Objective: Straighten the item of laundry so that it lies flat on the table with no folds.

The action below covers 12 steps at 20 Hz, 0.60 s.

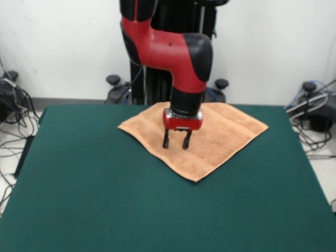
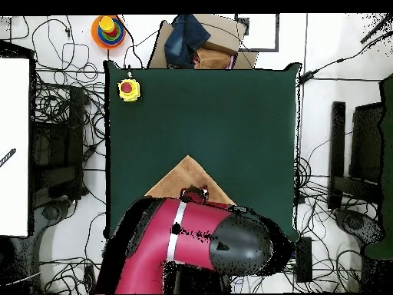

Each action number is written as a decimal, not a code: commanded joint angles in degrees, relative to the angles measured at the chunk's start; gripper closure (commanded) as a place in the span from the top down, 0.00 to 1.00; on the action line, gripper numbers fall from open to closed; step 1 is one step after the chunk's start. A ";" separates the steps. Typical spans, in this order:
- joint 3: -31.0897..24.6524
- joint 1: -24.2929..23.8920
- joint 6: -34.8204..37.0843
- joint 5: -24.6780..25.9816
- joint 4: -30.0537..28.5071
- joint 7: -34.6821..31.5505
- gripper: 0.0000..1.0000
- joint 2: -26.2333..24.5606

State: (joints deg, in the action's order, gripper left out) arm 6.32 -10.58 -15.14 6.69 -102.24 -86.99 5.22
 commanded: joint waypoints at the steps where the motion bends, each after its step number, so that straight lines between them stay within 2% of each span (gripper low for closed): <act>1: -2.51 1.91 18.64 -3.28 12.82 -2.47 1.00 4.08; 3: -3.57 1.87 20.74 -1.25 13.93 -1.90 1.00 5.69; 6: -3.88 2.44 22.75 0.13 16.92 -1.72 1.00 5.34; 8: -2.90 3.54 22.05 -1.02 18.80 -4.38 1.00 4.43; 12: -1.23 5.59 14.19 -6.08 21.77 -11.78 1.00 0.92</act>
State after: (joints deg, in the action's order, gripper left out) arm 6.41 -8.67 4.28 6.31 -92.03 -86.99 9.56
